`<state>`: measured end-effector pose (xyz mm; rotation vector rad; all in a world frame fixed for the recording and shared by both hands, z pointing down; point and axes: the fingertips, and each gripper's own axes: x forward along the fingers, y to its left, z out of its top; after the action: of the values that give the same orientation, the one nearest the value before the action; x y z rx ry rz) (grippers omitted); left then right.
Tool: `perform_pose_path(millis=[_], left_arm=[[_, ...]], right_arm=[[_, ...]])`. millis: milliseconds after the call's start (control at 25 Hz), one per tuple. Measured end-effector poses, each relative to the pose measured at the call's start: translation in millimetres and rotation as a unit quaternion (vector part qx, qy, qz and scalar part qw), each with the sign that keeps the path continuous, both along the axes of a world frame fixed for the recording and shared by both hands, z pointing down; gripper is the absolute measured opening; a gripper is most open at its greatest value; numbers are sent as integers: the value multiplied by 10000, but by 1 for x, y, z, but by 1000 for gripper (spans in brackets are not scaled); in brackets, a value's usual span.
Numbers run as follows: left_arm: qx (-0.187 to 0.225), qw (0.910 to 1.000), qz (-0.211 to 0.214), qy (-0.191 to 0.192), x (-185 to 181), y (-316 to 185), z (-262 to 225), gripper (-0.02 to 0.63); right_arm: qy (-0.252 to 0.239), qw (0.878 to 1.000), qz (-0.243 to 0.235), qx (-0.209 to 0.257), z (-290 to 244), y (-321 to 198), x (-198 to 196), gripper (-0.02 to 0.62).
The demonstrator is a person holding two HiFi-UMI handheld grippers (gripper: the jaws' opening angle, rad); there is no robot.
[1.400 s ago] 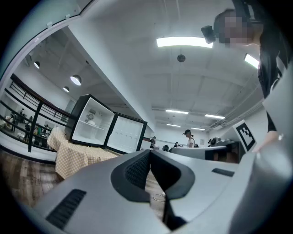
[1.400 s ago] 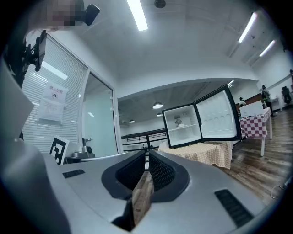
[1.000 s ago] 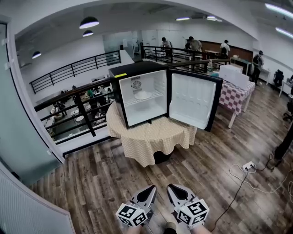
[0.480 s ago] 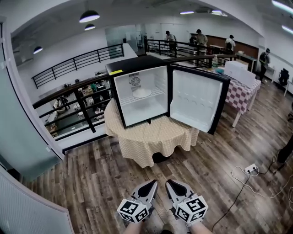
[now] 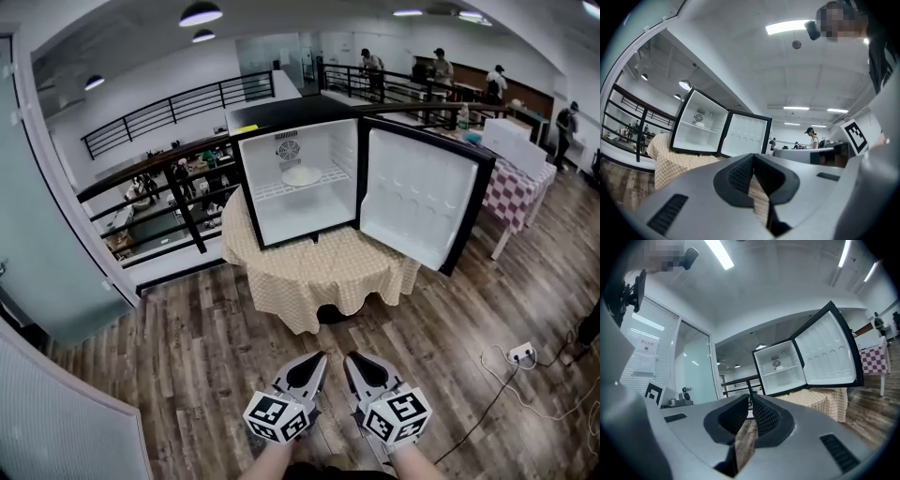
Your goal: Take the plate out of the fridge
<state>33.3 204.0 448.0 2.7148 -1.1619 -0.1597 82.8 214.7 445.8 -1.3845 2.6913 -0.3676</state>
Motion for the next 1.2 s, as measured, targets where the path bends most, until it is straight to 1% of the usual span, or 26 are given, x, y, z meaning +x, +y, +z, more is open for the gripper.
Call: perform_pose_path(millis=[320, 560, 880, 1200], left_arm=[[-77, 9998, -144, -64, 0, -15, 5, 9], [-127, 9999, -81, -82, 7, -42, 10, 8], [-136, 9999, 48, -22, 10, -110, 10, 8], [-233, 9995, 206, -12, 3, -187, 8, 9]], right_arm=[[-59, 9999, -98, -80, 7, -18, -1, 49], [-55, 9997, -154, -180, 13, -46, -2, 49], [-21, 9997, -94, -228, 14, -112, -3, 49], [-31, 9994, 14, -356, 14, -189, -14, 49]])
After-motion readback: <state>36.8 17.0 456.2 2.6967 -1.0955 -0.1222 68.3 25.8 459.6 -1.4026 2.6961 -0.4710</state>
